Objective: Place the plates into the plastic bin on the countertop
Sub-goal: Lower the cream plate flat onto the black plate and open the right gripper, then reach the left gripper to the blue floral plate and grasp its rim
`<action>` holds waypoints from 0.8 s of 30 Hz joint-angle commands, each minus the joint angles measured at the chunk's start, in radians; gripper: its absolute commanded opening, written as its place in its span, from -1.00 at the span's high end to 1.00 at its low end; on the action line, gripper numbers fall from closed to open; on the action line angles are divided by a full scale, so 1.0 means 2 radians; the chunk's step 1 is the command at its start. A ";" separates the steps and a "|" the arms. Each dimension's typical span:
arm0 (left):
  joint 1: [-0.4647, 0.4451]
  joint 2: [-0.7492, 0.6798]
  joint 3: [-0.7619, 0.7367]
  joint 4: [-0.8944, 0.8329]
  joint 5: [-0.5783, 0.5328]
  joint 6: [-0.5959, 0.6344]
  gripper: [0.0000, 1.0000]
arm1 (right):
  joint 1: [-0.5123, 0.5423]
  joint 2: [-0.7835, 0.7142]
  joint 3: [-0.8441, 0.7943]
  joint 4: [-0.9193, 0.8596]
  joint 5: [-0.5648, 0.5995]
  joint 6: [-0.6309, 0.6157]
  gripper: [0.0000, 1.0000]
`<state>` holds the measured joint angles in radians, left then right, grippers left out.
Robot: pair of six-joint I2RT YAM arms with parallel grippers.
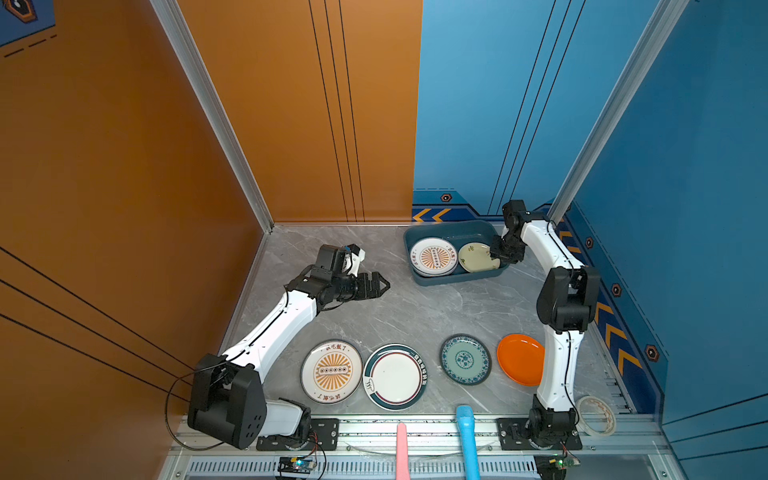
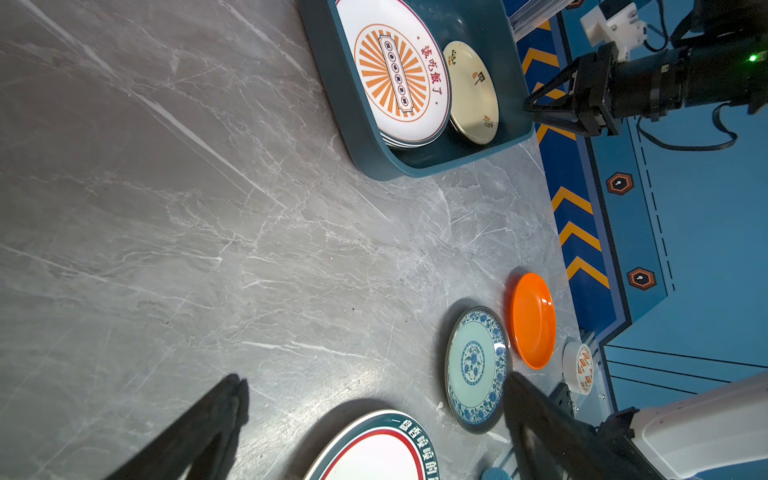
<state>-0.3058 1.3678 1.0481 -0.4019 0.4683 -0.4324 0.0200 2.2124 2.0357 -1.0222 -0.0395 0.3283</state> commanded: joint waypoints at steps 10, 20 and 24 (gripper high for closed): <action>-0.037 0.001 0.002 -0.002 0.029 0.019 -0.96 | 0.040 -0.086 -0.003 -0.015 -0.061 -0.017 0.06; -0.134 0.020 -0.022 0.019 0.027 0.037 -0.96 | 0.089 -0.106 -0.033 -0.005 -0.168 -0.035 -0.12; -0.158 0.037 -0.023 0.025 0.030 0.048 -0.96 | 0.097 -0.117 -0.046 0.002 -0.174 -0.036 -0.12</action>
<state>-0.6048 1.4174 1.0145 -0.3668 0.5060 -0.3740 0.2100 2.0148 1.9629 -1.0260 -0.3450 0.2802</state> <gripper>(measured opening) 0.979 0.561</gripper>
